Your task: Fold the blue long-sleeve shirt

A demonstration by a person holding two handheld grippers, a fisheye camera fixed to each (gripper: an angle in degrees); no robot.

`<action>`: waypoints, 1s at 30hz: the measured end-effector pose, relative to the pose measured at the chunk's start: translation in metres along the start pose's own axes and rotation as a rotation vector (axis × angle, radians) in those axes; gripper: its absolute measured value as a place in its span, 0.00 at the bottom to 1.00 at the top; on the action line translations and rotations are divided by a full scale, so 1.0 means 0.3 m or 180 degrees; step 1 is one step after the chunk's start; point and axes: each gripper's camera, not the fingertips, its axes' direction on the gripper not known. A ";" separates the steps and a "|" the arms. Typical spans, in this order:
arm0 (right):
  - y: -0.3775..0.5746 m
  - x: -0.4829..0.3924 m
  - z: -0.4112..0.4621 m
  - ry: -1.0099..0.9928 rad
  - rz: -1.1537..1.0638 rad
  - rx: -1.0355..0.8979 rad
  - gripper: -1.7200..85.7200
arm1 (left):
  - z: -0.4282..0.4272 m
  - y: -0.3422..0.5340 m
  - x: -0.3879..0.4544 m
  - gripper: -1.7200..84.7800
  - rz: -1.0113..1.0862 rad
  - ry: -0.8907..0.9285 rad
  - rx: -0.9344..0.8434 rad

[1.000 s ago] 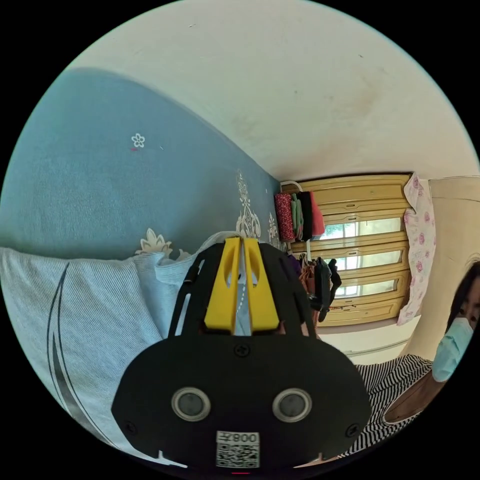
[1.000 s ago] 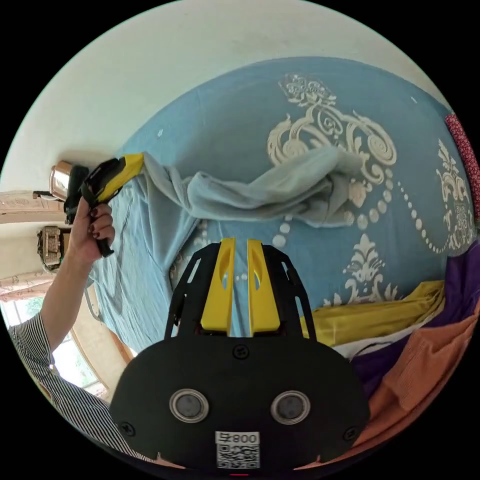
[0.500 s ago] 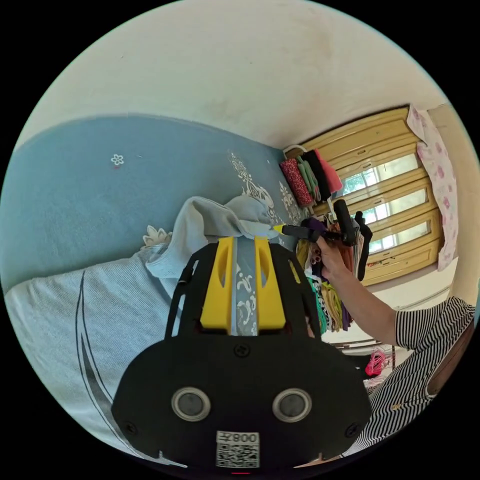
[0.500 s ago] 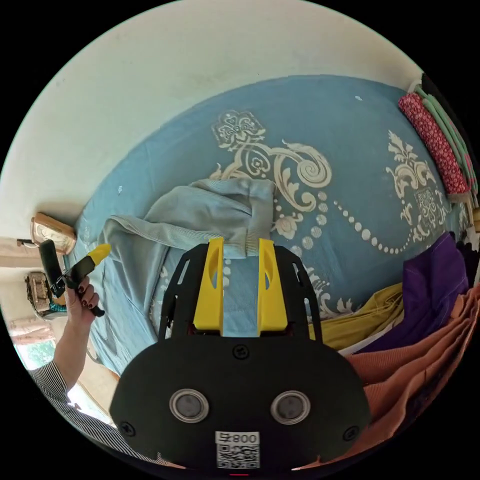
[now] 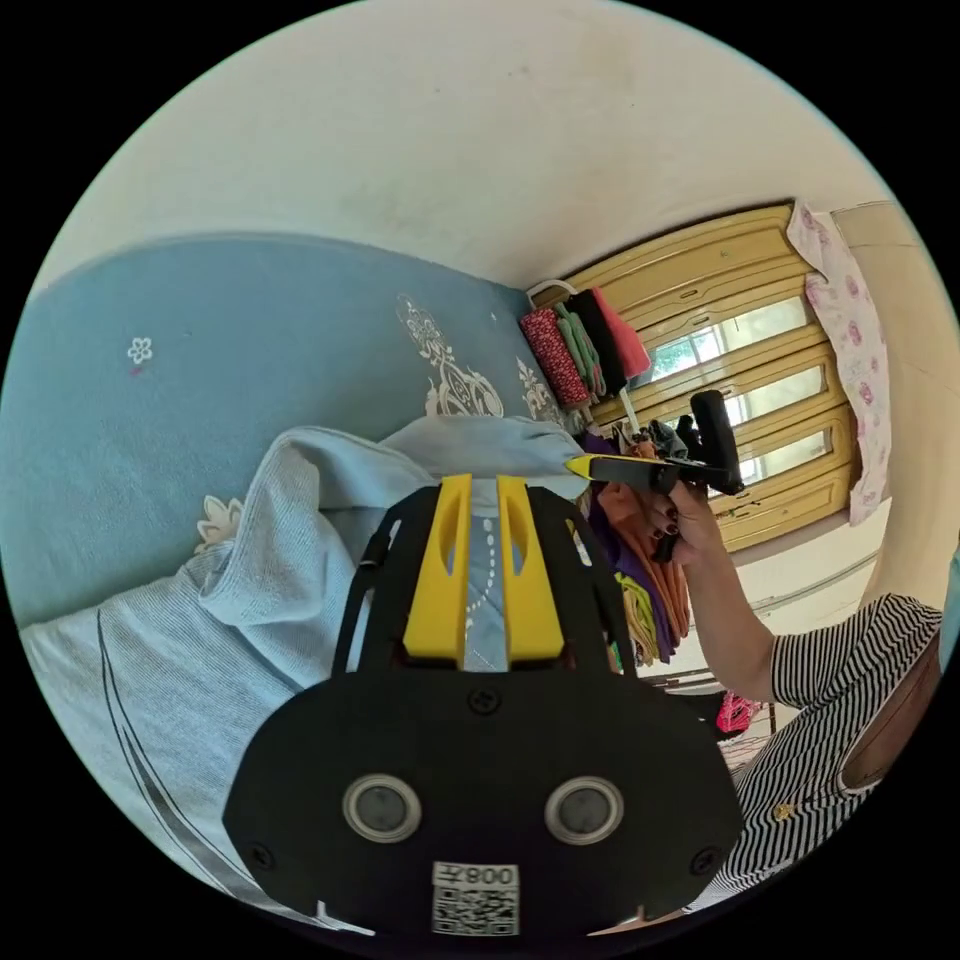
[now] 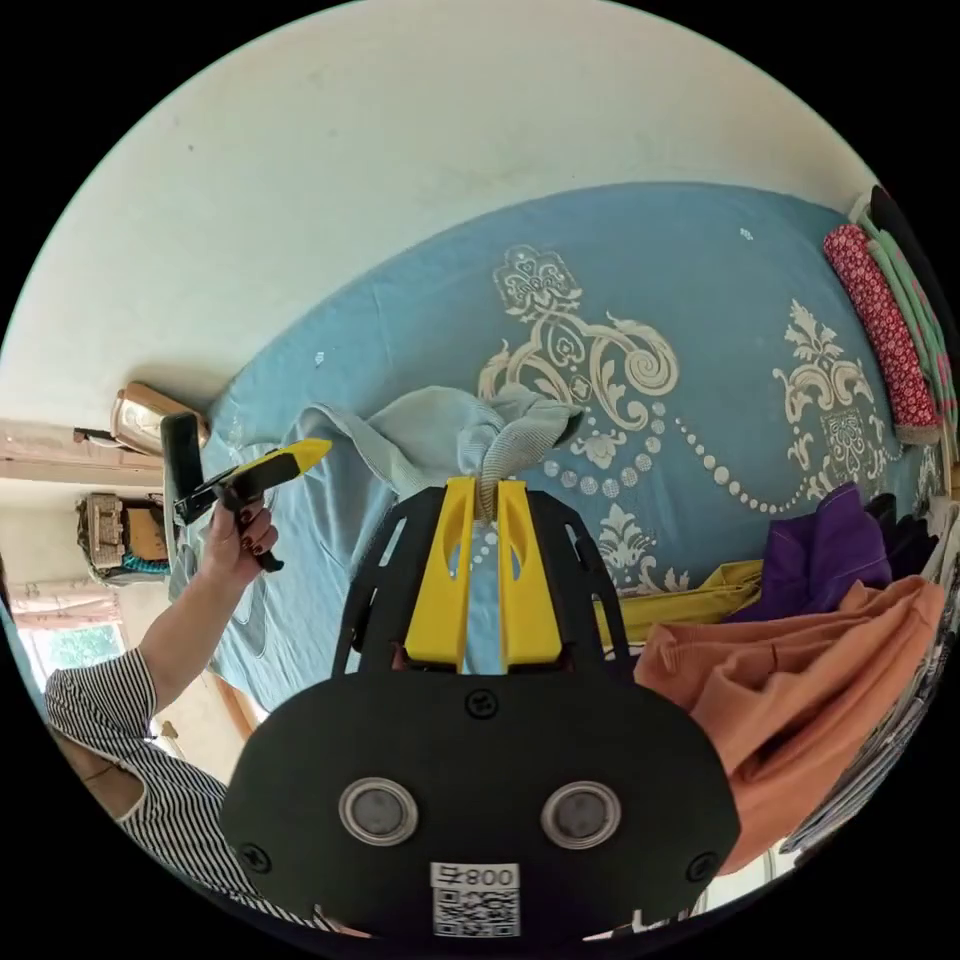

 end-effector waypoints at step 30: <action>-0.266 -0.364 0.403 0.0718 -0.0972 -0.0500 0.03 | -0.867 0.590 0.259 0.03 -0.1018 -0.1339 0.0233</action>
